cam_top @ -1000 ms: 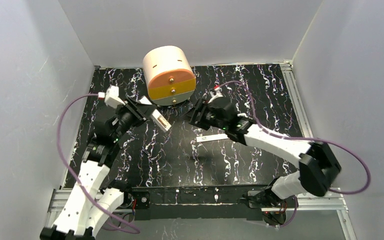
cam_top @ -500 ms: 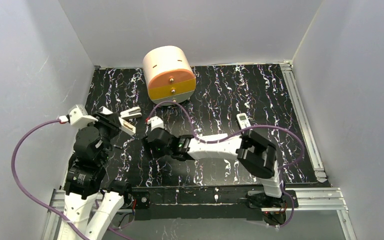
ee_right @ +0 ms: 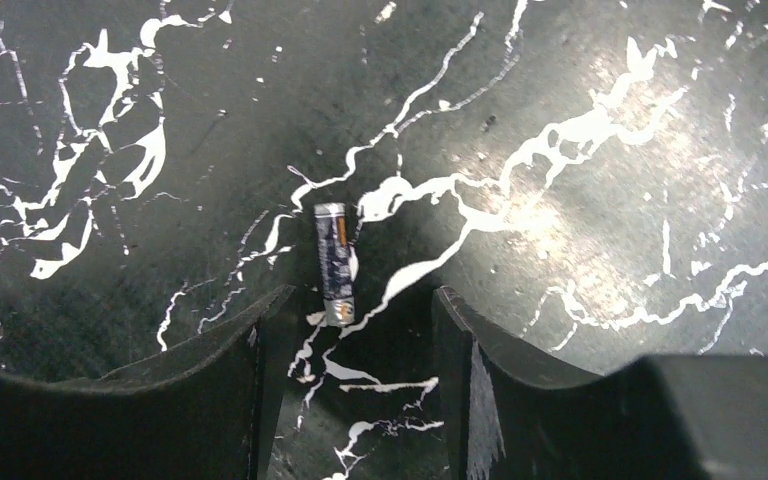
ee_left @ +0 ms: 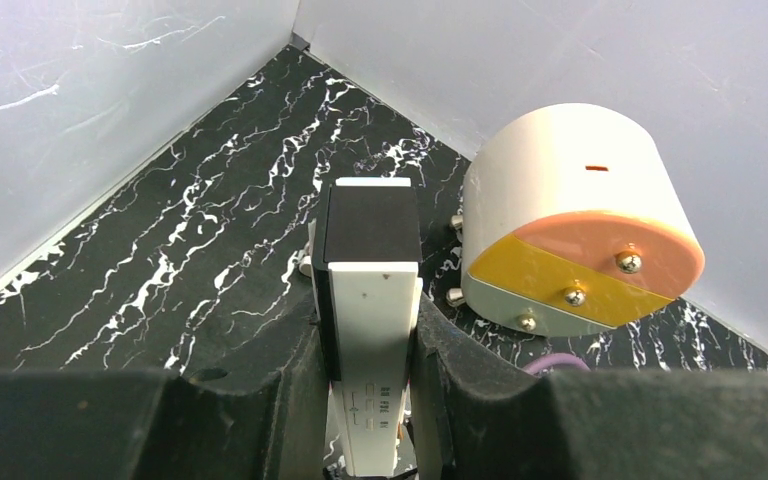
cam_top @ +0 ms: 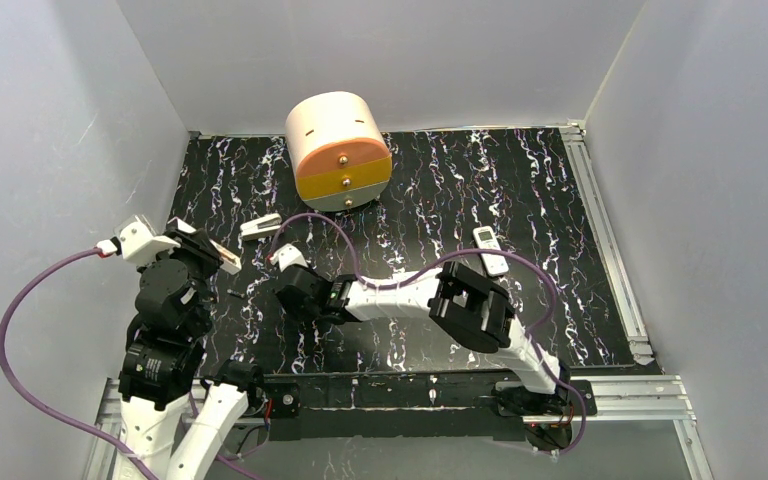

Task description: Load the batteries into the remote control

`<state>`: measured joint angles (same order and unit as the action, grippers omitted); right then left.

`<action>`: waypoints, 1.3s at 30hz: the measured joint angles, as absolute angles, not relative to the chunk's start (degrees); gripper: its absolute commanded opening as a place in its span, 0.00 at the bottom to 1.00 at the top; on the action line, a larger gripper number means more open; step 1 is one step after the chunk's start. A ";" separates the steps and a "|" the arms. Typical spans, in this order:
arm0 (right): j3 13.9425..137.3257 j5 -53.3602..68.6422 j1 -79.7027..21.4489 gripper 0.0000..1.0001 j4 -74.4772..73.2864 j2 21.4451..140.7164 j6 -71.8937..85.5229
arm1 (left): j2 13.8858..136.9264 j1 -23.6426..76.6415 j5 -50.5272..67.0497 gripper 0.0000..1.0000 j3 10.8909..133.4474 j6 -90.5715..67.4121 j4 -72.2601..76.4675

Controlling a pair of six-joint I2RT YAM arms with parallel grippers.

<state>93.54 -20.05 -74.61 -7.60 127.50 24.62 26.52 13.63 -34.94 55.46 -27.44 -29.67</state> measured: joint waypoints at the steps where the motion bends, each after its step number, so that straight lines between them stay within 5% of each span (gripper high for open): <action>1: 94.08 -20.05 -74.63 0.59 -7.62 127.85 24.05 | 26.55 13.63 -35.09 0.00 55.46 -27.14 -29.69; 13: 107.02 -23.68 -76.27 0.47 -17.37 134.63 19.53 | 29.04 13.63 -35.16 0.00 56.05 -21.67 -28.71; 17: 107.66 -25.02 -76.95 0.32 -19.73 134.65 18.87 | 30.04 13.63 -35.18 0.00 56.31 -19.59 -27.64; 26: 110.87 -25.54 -77.32 0.20 -24.23 135.92 18.00 | 30.02 13.63 -35.18 0.00 56.31 -18.96 -27.05; 39: 106.15 -29.10 -77.08 0.16 -24.36 133.03 21.98 | 30.17 13.63 -32.84 0.00 55.02 -20.16 -27.05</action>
<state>106.15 -29.10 -77.08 -24.36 133.03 21.98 30.17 13.63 -32.84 55.02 -20.16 -27.05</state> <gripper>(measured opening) 0.204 0.268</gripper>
